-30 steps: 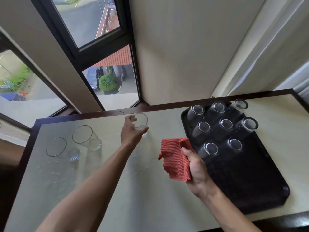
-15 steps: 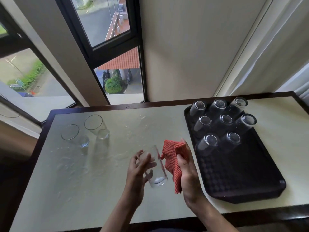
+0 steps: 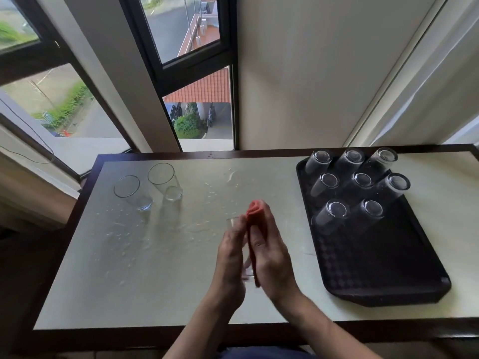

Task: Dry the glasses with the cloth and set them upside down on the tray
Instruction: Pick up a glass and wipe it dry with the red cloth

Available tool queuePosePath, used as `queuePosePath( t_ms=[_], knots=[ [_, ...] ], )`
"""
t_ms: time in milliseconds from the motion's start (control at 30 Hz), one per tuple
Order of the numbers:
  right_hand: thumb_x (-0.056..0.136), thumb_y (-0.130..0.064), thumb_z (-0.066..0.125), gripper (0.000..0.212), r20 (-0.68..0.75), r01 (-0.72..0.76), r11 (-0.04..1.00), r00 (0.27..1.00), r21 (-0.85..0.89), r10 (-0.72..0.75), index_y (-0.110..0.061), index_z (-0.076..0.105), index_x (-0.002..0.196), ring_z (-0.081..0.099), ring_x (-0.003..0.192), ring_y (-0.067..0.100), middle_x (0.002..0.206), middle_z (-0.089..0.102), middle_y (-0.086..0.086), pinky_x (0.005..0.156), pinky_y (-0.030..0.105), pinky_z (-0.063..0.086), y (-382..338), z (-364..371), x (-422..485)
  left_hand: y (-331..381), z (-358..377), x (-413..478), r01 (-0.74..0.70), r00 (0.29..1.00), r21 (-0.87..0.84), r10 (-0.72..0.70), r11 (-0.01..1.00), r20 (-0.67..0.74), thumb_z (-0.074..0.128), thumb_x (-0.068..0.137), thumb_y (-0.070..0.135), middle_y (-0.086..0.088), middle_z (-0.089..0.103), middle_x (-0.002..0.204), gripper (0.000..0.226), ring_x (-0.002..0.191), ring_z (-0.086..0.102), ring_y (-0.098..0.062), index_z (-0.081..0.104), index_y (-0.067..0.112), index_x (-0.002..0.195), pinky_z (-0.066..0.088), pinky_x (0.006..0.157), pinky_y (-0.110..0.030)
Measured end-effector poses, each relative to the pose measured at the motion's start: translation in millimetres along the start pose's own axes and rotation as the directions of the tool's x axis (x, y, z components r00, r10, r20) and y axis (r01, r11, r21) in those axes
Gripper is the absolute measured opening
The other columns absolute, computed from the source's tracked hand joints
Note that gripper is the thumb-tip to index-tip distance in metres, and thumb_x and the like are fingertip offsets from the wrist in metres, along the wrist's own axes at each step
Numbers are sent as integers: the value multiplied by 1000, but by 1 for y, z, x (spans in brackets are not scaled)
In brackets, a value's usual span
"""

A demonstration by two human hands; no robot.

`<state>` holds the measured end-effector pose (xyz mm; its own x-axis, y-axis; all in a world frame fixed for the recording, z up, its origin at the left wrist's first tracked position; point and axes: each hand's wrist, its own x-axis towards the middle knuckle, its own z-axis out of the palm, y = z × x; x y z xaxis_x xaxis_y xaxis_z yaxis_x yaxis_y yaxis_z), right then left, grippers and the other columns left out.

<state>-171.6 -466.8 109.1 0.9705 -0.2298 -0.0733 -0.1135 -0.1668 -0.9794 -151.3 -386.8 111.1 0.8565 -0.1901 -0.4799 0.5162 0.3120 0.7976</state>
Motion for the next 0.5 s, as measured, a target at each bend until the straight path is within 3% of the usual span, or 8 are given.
queuePosePath(
  t_ms=[33,100,200,267,333,400,500],
  knots=[
    [96,-47,42,58,9,30,998,1000,-51,-29,-40,26,152,35,137,-11,155,35,-18,105,7,33,2,4,-9,1,-2,2,8,1000,-63,-7,998,13,69,78,60,-5,73,124,58,122,65,-19,73,21,120,50,96,-35],
    [96,-57,37,65,31,76,991,997,-109,-73,-38,17,155,24,147,1,159,25,-20,115,19,29,9,6,-23,2,-8,6,54,997,-159,-45,986,58,73,69,61,-14,70,127,74,121,66,-25,70,12,125,48,99,-37],
    [91,-68,23,66,57,51,973,998,-226,-39,-43,21,152,3,153,13,159,23,-24,124,35,9,8,-4,-11,-3,-10,6,55,991,-86,-44,995,125,72,73,67,-14,65,136,86,126,62,-30,58,13,139,44,109,-49],
    [88,-67,19,60,50,-35,977,998,-211,47,-47,27,144,4,153,15,158,25,-21,123,42,8,2,-10,7,-8,-7,4,44,992,8,-44,999,120,65,74,71,-6,66,136,84,125,64,-27,54,21,141,46,107,-56],
    [87,-67,23,59,46,-84,990,995,-110,89,-51,32,143,26,149,19,157,36,-10,120,46,25,-3,-13,20,-11,-2,3,49,993,25,-52,998,109,59,74,74,-3,68,133,78,123,65,-27,59,27,137,47,105,-60],
    [91,-62,33,53,46,-73,997,996,-26,75,-50,35,143,47,136,14,150,46,-7,110,44,42,-4,-10,19,-8,1,3,40,996,-17,-39,999,81,59,78,75,-6,70,128,74,120,66,-29,64,25,132,50,102,-56],
    [94,-46,39,58,68,14,995,998,-98,-7,-39,29,151,31,143,-2,159,32,-12,115,20,32,-2,-4,-5,-3,-2,9,38,999,-154,-40,987,-9,61,81,68,-15,72,123,73,116,68,-29,67,12,127,55,93,-41]
  ],
)
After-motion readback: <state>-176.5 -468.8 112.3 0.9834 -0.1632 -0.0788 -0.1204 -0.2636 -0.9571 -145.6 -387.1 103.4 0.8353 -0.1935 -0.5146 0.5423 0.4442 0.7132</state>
